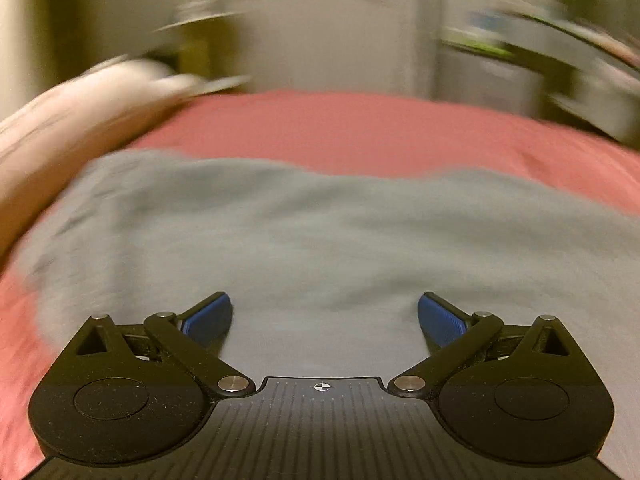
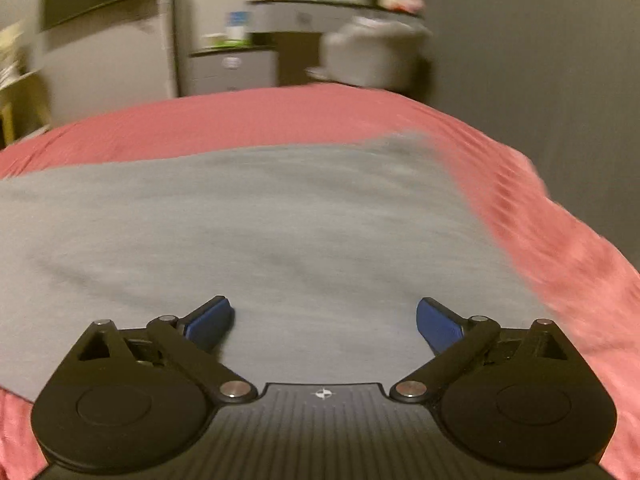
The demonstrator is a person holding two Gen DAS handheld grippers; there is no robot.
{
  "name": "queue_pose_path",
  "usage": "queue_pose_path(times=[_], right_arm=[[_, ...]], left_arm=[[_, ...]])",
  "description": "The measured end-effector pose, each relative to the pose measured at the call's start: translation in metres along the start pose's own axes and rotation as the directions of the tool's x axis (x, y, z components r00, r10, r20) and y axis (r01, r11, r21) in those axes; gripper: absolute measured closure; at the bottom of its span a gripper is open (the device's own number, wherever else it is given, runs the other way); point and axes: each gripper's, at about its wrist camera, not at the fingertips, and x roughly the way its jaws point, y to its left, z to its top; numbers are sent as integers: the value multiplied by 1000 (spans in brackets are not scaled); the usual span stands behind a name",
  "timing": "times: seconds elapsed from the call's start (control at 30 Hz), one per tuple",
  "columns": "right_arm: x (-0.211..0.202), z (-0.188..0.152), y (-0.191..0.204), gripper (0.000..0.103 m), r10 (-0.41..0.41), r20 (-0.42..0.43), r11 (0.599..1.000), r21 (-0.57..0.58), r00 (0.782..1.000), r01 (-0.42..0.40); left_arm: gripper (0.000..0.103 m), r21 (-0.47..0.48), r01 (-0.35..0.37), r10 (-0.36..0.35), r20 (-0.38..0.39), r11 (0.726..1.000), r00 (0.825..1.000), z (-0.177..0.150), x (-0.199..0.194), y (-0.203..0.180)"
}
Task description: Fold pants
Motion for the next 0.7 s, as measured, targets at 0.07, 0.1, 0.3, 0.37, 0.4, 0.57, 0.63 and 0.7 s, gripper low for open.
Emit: queue_pose_path(times=[0.07,0.1,0.3,0.37,0.4,0.57,0.63,0.7], right_arm=[[-11,5,-27,9,-94,-16,993,68,995,95],[-21,7,-39,9,-132,-3,983,125,991,132],[-41,-21,-128,41,-8,38,745,667,999,-20],[-41,-41,-138,54,-4,34,698,715,999,-21],[-41,-45,-138,54,2,54,682,730,999,-41],[-43,-41,-128,54,54,61,726,683,997,-81],[-36,-36,-120,52,46,34,777,627,998,-57],[-41,-32,-113,63,46,42,799,598,998,-62]], left_arm=[[0,-71,-111,110,-15,991,994,0,-4,19],[0,-96,-125,123,-26,988,992,-1,-8,23],[0,-23,115,-117,-72,993,991,-9,-38,-28],[0,90,219,-213,-69,972,975,-12,-44,-63],[0,157,247,-240,-63,956,969,-16,-51,-77],[0,416,235,-224,-76,879,972,-42,-59,-117],[0,414,230,-216,-81,881,973,-48,-58,-118],[0,371,244,-224,-96,896,970,-43,-58,-112]])
